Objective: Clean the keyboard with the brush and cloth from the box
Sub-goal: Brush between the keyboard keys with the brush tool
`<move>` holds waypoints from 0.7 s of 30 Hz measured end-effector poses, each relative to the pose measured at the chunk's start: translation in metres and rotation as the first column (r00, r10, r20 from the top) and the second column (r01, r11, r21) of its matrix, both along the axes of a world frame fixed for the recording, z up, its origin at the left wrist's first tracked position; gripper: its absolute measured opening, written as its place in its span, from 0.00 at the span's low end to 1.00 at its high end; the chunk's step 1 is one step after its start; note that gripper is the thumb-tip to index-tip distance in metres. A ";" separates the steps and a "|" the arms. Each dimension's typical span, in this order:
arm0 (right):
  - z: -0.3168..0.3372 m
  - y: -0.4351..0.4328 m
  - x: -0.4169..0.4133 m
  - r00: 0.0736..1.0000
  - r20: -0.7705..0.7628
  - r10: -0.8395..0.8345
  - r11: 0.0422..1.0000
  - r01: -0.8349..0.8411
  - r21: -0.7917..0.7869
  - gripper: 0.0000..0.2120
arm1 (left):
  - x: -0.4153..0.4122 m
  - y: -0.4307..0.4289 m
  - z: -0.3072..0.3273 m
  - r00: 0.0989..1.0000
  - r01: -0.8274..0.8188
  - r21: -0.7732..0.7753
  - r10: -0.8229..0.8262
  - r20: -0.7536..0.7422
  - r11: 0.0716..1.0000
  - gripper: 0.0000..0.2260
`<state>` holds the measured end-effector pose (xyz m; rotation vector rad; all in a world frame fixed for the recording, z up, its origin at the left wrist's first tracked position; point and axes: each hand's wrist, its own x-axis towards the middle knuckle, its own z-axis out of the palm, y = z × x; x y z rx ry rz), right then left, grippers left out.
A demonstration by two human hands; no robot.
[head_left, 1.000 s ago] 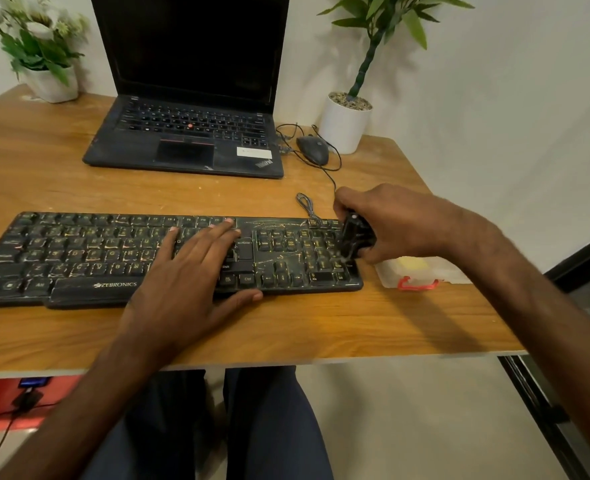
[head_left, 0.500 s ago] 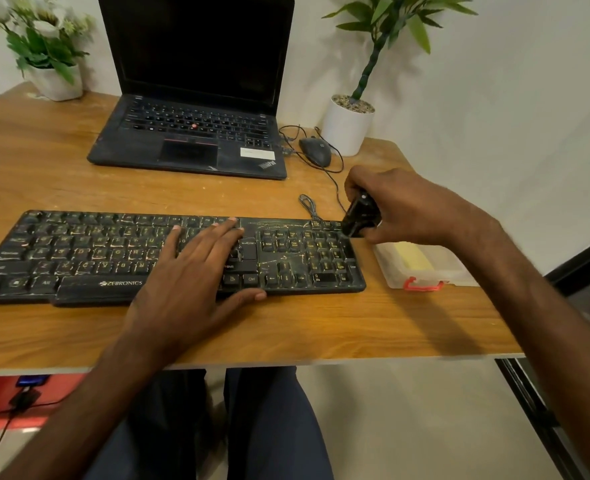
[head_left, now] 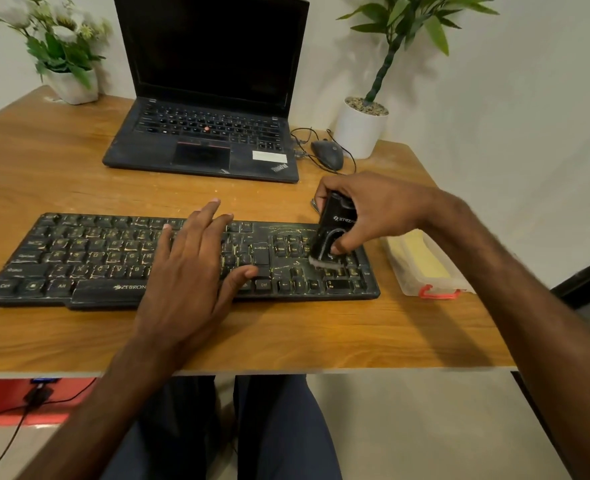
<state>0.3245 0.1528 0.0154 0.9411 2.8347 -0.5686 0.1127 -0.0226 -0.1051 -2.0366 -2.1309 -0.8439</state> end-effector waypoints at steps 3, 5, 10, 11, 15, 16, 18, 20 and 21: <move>0.005 0.000 -0.008 0.999 0.031 -0.036 0.929 0.022 0.370 0.26 | -0.001 -0.001 -0.001 1.000 -0.001 0.018 0.001 0.025 1.000 0.36; 0.004 -0.010 -0.008 0.999 -0.001 -0.041 0.845 0.035 0.533 0.26 | -0.002 -0.001 -0.001 0.999 0.002 0.027 -0.003 0.039 1.000 0.36; -0.018 -0.045 -0.011 0.998 -0.003 0.059 0.921 -0.054 0.386 0.26 | -0.005 -0.001 -0.001 0.992 0.035 0.088 -0.046 0.120 0.995 0.39; -0.018 -0.052 -0.010 0.997 0.010 0.071 0.933 -0.070 0.354 0.26 | -0.006 -0.002 -0.001 0.989 0.040 0.097 -0.053 0.138 0.994 0.39; -0.001 -0.076 0.001 0.993 -0.014 0.121 0.992 -0.121 -0.036 0.25 | -0.005 -0.002 -0.001 0.992 0.044 0.087 -0.054 0.114 0.995 0.39; 0.003 -0.075 0.004 0.993 -0.035 0.110 0.991 -0.112 -0.068 0.25 | -0.005 -0.001 -0.001 0.994 0.043 0.079 -0.051 0.098 0.996 0.40; 0.008 -0.065 0.006 0.991 -0.108 0.081 0.997 -0.080 0.014 0.24 | -0.004 0.000 -0.001 0.996 0.037 0.062 -0.042 0.081 0.997 0.40; 0.008 -0.051 0.004 0.984 -0.173 0.052 0.986 -0.024 0.164 0.25 | -0.003 0.000 0.000 0.997 0.032 0.051 -0.035 0.067 0.998 0.41; 0.004 -0.045 0.001 0.984 -0.174 0.042 0.975 -0.002 0.222 0.25 | -0.003 0.000 0.000 0.998 0.030 0.046 -0.032 0.060 0.998 0.41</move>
